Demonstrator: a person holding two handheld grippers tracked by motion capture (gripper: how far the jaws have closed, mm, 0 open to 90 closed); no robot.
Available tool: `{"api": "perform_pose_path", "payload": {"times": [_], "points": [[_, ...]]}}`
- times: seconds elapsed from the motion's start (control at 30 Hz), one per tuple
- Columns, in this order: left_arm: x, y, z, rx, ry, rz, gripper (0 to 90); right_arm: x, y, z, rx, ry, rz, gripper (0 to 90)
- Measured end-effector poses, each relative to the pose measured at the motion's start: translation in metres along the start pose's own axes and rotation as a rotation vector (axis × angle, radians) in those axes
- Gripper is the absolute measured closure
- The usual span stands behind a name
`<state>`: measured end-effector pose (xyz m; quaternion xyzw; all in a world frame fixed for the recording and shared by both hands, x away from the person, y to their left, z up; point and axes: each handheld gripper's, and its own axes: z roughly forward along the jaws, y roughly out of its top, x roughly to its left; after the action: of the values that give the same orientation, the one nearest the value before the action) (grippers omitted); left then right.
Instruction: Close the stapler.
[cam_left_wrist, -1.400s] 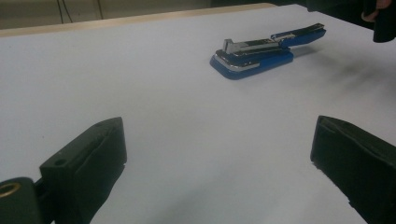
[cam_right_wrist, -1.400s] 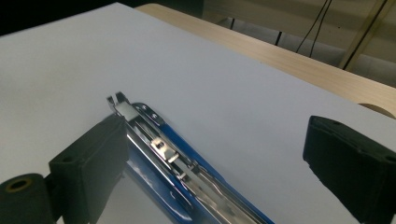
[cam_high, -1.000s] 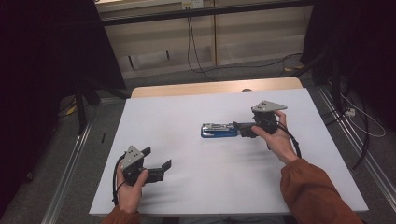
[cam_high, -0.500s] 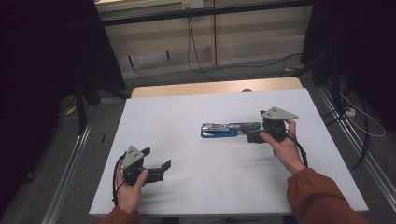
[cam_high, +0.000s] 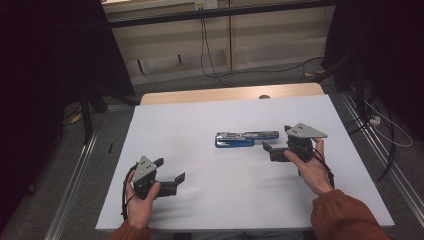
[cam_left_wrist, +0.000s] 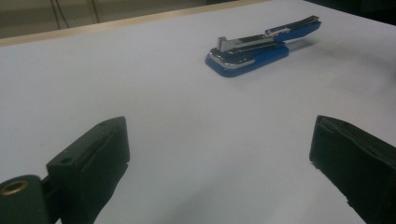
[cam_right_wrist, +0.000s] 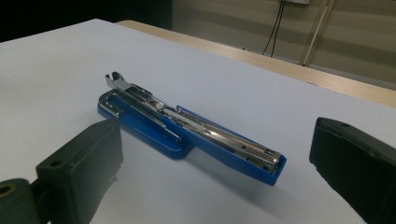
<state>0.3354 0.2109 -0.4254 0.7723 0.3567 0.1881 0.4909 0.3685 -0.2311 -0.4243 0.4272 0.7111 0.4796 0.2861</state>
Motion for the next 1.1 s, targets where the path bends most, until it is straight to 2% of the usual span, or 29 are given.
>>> {"api": "perform_pose_path", "payload": {"times": [0.1, 0.17, 0.23, 0.43, 0.47, 0.53, 0.57, 0.73, 0.77, 0.83, 0.87, 0.97, 1.0, 1.03, 1.1], "points": [[0.0, 0.001, 0.002, 0.003, -0.015, -0.006, 5.5, -0.002, -0.005, -0.005, 0.0, -0.008, 0.003, 2.5], [0.001, 0.001, 0.003, 0.001, -0.048, -0.038, 5.7, -0.005, -0.009, -0.007, -0.001, -0.022, 0.016, 2.2], [0.003, 0.001, 0.005, -0.001, -0.053, -0.052, 6.1, -0.009, -0.011, -0.009, 0.008, -0.018, 0.031, 3.0], [0.002, 0.003, 0.011, -0.007, -0.05, -0.024, 7.2, -0.011, -0.018, -0.015, 0.033, -0.012, 0.021, 4.8], [0.002, 0.004, 0.013, -0.019, -0.054, -0.032, 7.2, -0.012, -0.019, -0.015, 0.036, -0.006, 0.022, 4.8], [0.001, 0.005, 0.016, -0.006, -0.049, -0.037, 7.0, -0.013, -0.019, -0.016, 0.041, 0.0, 0.023, 4.7], [0.0, 0.006, 0.018, -0.005, -0.062, -0.032, 7.0, -0.014, -0.019, -0.017, 0.033, 0.003, 0.027, 4.5], [-0.006, 0.013, 0.026, -0.004, -0.064, -0.002, 5.6, -0.019, -0.021, -0.019, 0.045, -0.008, 0.026, 5.5], [-0.006, 0.014, 0.028, -0.012, -0.085, -0.021, 5.6, -0.021, -0.021, -0.019, 0.046, -0.02, 0.02, 5.9], [-0.007, 0.016, 0.03, -0.004, -0.082, -0.019, 5.7, -0.023, -0.021, -0.019, 0.05, -0.029, 0.017, 5.3], [-0.007, 0.017, 0.03, 0.002, -0.071, 0.001, 5.7, -0.024, -0.022, -0.019, 0.054, -0.031, 0.017, 5.1], [-0.006, 0.017, 0.035, 0.006, -0.068, -0.013, 5.7, -0.026, -0.025, -0.016, 0.077, -0.039, 0.008, 6.4], [-0.006, 0.018, 0.037, 0.007, -0.057, -0.005, 5.7, -0.027, -0.025, -0.015, 0.077, -0.032, 0.016, 6.4], [-0.006, 0.02, 0.039, 0.003, -0.063, 0.002, 5.5, -0.027, -0.025, -0.014, 0.076, -0.027, 0.016, 6.5], [-0.007, 0.023, 0.044, 0.002, -0.062, 0.024, 5.7, -0.027, -0.023, -0.014, 0.063, -0.027, -0.001, 7.2]]}}
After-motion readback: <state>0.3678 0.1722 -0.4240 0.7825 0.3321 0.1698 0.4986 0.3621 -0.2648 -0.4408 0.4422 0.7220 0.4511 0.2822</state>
